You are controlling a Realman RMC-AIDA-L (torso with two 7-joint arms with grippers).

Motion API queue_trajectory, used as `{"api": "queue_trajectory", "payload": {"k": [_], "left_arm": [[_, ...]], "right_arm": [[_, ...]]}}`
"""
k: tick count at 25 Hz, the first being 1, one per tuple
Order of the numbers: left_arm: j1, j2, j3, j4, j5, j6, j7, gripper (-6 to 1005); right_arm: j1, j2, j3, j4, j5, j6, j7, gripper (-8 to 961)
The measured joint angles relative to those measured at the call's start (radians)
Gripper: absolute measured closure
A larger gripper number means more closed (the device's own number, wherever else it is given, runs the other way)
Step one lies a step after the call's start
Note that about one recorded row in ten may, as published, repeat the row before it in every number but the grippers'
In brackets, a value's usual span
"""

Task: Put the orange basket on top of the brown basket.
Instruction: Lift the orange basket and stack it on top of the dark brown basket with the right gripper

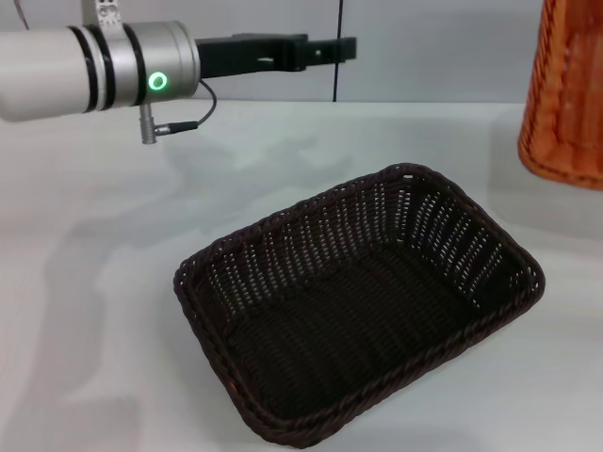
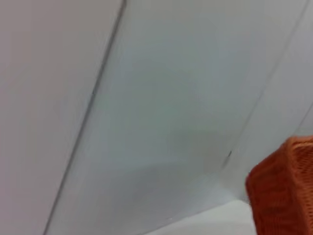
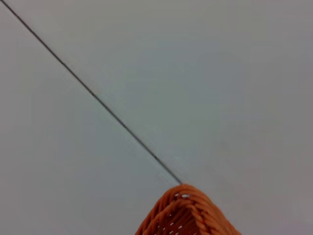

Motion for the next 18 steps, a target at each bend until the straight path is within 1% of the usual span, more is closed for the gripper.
{"api": "queue_trajectory", "payload": {"k": [2, 3, 4, 5, 7, 8, 9, 12, 13, 14, 15, 17, 18], "left_arm": [[0.018, 0.000, 0.000, 0.000, -0.048, 0.018, 0.034, 158], [0.025, 0.000, 0.000, 0.000, -0.068, 0.025, 0.049, 158], [0.033, 0.000, 0.000, 0.000, -0.096, 0.033, 0.070, 158], [0.042, 0.000, 0.000, 0.001, -0.125, 0.041, 0.096, 158], [0.053, -0.001, 0.000, 0.001, -0.154, 0.055, 0.130, 158], [0.060, -0.001, 0.000, 0.001, -0.164, 0.071, 0.147, 158], [0.060, -0.001, 0.000, 0.001, -0.164, 0.071, 0.147, 158], [0.061, -0.001, 0.000, 0.020, -0.174, 0.097, 0.171, 158], [0.060, -0.001, 0.000, 0.026, -0.175, 0.102, 0.176, 158], [0.059, -0.001, 0.000, 0.032, -0.175, 0.106, 0.181, 158], [0.058, -0.001, 0.000, 0.037, -0.176, 0.110, 0.187, 158], [0.056, -0.001, 0.000, 0.046, -0.177, 0.122, 0.196, 158], [0.056, -0.001, 0.000, 0.050, -0.180, 0.128, 0.199, 158]], "right_arm": [[0.011, 0.000, -0.002, 0.015, 0.020, -0.036, -0.002, 681], [0.025, 0.000, 0.000, 0.020, 0.029, -0.097, -0.003, 676], [0.025, 0.000, 0.000, 0.020, 0.029, -0.097, -0.003, 672], [0.032, 0.000, 0.000, 0.021, 0.031, -0.131, -0.001, 667], [0.048, 0.000, -0.005, 0.027, 0.032, -0.194, 0.002, 657], [0.069, 0.000, -0.022, 0.039, 0.029, -0.254, 0.006, 653], [0.069, 0.000, -0.022, 0.039, 0.029, -0.254, 0.006, 648], [0.091, -0.001, -0.087, 0.051, 0.026, -0.330, 0.015, 634], [0.094, -0.003, -0.142, 0.054, 0.025, -0.377, 0.021, 629], [0.094, -0.003, -0.142, 0.054, 0.025, -0.377, 0.021, 625], [0.094, -0.003, -0.164, 0.057, 0.025, -0.395, 0.022, 620], [0.092, 0.003, -0.206, 0.072, 0.024, -0.421, 0.022, 611], [0.088, 0.014, -0.251, 0.087, 0.023, -0.430, 0.020, 606]]}}
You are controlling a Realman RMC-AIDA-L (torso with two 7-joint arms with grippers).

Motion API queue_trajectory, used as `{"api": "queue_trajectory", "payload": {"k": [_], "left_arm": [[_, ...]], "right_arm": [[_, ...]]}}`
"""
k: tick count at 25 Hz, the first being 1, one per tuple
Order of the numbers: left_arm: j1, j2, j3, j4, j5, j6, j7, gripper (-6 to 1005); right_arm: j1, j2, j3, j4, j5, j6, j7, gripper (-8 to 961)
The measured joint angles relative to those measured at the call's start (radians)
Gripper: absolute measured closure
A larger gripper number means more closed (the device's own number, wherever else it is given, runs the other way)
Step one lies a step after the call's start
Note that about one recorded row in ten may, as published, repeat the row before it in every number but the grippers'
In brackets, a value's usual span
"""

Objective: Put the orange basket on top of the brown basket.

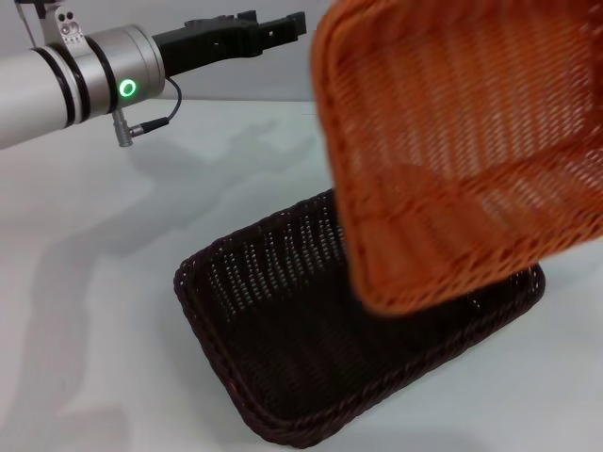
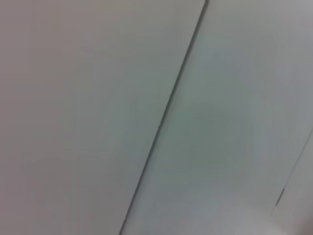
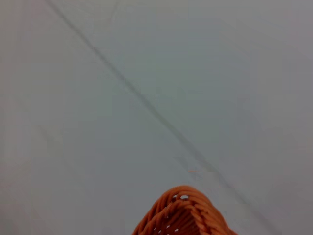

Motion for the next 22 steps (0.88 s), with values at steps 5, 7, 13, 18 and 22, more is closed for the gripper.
{"api": "queue_trajectory", "payload": {"k": [5, 7, 13, 18, 22], "left_arm": [[0.000, -0.001, 0.003, 0.014, -0.010, 0.008, 0.002, 158], [0.000, -0.001, 0.006, 0.014, -0.010, 0.009, 0.002, 158], [-0.004, -0.002, 0.053, 0.016, -0.011, 0.018, 0.002, 158], [-0.007, -0.004, 0.080, 0.023, -0.024, 0.029, 0.002, 158], [0.004, -0.004, 0.087, 0.028, -0.064, 0.024, 0.002, 158]], "right_arm": [[-0.006, 0.030, -0.113, 0.060, -0.007, -0.003, -0.074, 583], [-0.004, 0.033, -0.139, 0.072, -0.015, 0.002, -0.092, 573], [0.047, 0.047, -0.233, 0.124, -0.144, 0.075, -0.106, 545], [0.038, 0.045, -0.226, 0.119, -0.170, 0.106, -0.098, 522], [0.020, 0.014, -0.188, 0.113, -0.167, 0.121, -0.086, 458]]}}
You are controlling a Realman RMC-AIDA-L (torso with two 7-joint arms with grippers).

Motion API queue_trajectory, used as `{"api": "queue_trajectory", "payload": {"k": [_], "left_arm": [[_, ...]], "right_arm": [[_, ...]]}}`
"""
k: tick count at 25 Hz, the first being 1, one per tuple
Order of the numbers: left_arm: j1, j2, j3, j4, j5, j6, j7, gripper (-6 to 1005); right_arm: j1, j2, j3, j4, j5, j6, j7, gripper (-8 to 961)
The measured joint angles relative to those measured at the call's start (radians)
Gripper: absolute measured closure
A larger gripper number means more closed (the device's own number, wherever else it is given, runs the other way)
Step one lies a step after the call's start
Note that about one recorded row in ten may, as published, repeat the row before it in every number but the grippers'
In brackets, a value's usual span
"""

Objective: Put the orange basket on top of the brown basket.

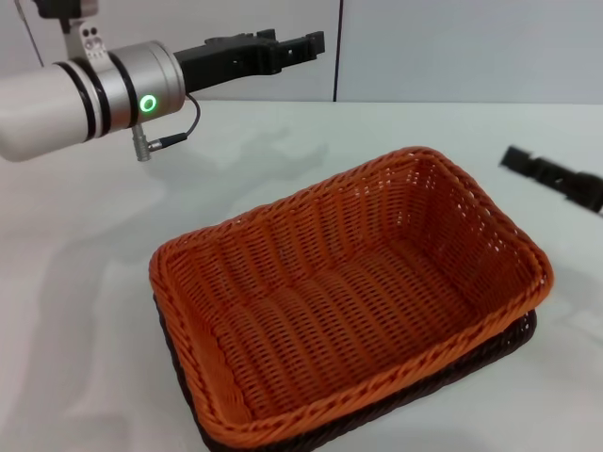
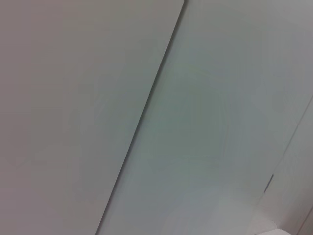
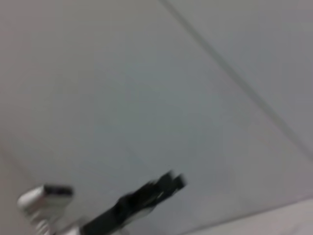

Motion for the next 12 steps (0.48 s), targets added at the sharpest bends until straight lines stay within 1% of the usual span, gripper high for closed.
{"api": "queue_trajectory", "payload": {"k": [2, 3, 4, 6, 8, 9, 10, 12], "left_arm": [[0.009, 0.001, 0.001, -0.002, -0.010, -0.003, 0.000, 158], [0.017, 0.002, 0.001, -0.005, -0.020, -0.004, 0.000, 158], [0.024, 0.003, 0.001, -0.007, -0.027, -0.005, 0.000, 158], [0.041, 0.006, -0.003, -0.017, -0.047, -0.018, 0.006, 158], [0.052, 0.007, -0.006, -0.025, -0.057, -0.031, 0.015, 158], [0.077, 0.008, -0.009, -0.046, -0.079, -0.055, 0.040, 158], [0.088, 0.008, -0.010, -0.054, -0.091, -0.063, 0.050, 158], [0.114, 0.008, -0.011, -0.074, -0.130, -0.084, 0.079, 158]], "right_arm": [[-0.011, -0.009, 0.048, -0.014, 0.000, 0.022, -0.001, 418], [-0.025, -0.010, 0.111, -0.043, 0.001, 0.062, -0.014, 399], [-0.025, -0.010, 0.111, -0.043, 0.001, 0.062, -0.014, 379], [-0.034, -0.002, 0.185, -0.064, 0.006, 0.087, -0.047, 339], [-0.039, 0.016, 0.278, -0.067, 0.027, 0.091, -0.120, 300], [-0.042, 0.031, 0.322, -0.064, 0.056, 0.092, -0.178, 300], [-0.045, 0.042, 0.347, -0.060, 0.082, 0.092, -0.224, 300], [-0.050, 0.074, 0.378, -0.048, 0.169, 0.091, -0.392, 300]]}}
